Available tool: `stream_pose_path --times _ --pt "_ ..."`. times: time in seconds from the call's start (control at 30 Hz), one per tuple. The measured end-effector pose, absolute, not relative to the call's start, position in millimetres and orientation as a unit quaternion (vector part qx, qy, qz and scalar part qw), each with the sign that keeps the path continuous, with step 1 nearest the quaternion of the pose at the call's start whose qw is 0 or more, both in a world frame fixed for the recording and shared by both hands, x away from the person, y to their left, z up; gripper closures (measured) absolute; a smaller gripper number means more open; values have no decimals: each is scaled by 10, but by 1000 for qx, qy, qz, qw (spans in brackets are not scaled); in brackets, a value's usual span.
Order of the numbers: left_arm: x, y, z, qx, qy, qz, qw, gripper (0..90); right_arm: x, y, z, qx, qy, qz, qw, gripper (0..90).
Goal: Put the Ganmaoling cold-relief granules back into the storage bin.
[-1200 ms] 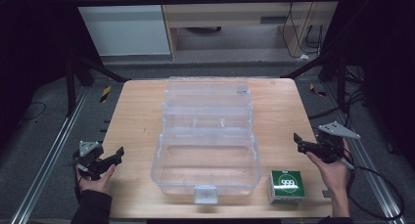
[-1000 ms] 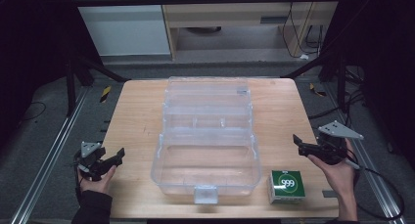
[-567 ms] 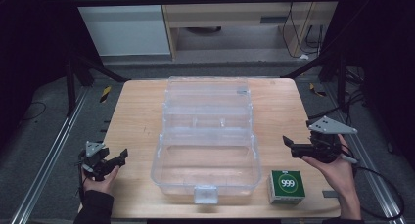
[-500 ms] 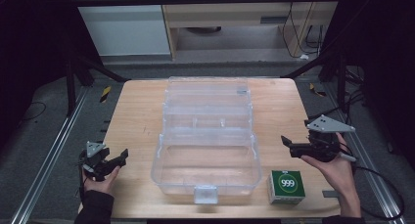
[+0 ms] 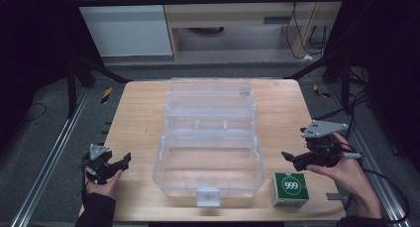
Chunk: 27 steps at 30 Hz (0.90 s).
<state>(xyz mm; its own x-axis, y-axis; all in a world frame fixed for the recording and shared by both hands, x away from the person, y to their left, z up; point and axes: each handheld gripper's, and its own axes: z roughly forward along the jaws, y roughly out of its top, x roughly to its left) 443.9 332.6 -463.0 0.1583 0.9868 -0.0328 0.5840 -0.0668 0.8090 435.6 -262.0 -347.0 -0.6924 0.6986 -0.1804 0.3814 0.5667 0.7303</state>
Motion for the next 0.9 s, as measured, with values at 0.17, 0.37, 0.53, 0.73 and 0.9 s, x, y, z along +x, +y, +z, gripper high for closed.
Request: stream_pose_path --times 0.17,0.37,0.53,0.73,0.9 --pt "4435 3323 -4631 676 580 286 353 266 4291 -2557 -3484 290 877 317 213 45" --pt "4438 3312 -4639 681 576 286 350 266 4227 -2489 -3499 253 901 299 185 38" --pt "4441 3310 -4651 684 574 285 347 266 4205 -2455 -3544 237 914 282 170 33" --pt "4439 3308 -4662 688 572 286 343 265 4167 -2427 -3627 212 930 262 147 34" --pt "4439 3298 -4666 691 570 287 339 265 4140 -2410 -3696 191 941 246 130 32"
